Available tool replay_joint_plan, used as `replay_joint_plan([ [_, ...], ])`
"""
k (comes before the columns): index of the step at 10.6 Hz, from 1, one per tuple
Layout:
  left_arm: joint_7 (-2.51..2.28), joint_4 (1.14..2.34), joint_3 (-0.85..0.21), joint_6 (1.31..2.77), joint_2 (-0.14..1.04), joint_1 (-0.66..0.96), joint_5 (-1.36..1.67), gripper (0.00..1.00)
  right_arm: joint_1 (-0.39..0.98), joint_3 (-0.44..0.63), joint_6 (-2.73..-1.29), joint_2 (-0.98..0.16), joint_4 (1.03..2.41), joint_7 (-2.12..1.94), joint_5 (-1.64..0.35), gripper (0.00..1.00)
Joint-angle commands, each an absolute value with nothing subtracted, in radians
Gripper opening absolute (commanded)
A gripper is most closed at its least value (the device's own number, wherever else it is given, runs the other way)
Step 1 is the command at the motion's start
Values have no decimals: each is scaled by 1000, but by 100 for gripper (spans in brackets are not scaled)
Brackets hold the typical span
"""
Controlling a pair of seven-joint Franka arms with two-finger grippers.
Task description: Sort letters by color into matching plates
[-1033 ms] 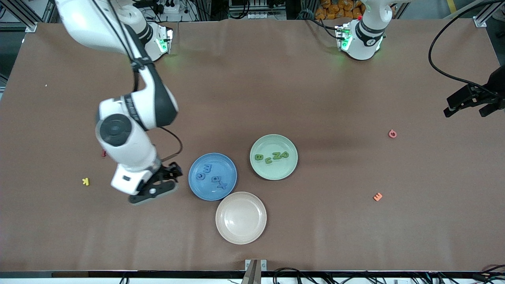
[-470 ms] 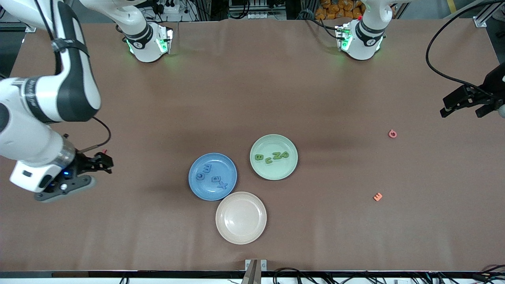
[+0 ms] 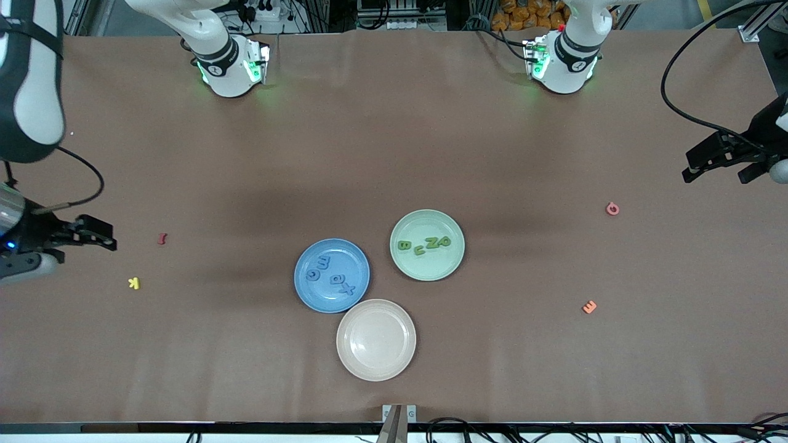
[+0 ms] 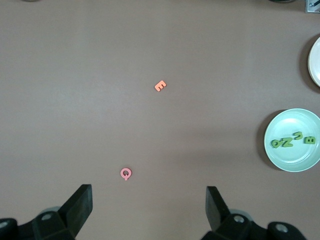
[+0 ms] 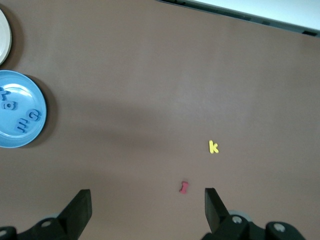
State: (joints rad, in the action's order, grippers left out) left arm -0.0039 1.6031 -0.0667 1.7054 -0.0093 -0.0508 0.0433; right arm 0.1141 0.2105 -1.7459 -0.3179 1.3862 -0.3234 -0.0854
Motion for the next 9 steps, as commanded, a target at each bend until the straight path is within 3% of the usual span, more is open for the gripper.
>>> replay_joint_plan([
  [1,11,1588,-71,1687,-8,-49,17,100,117,242,-1665,-212,1430,-214,-97,100],
  [6,15,1588,-71,1687,-6,-49,17,100,124,241,-1539,-104,1430,-57,-81,100],
  [9,15,1588,-71,1687,-8,-48,17,100,129,241,-1537,-101,1442,-17,-81,100],
])
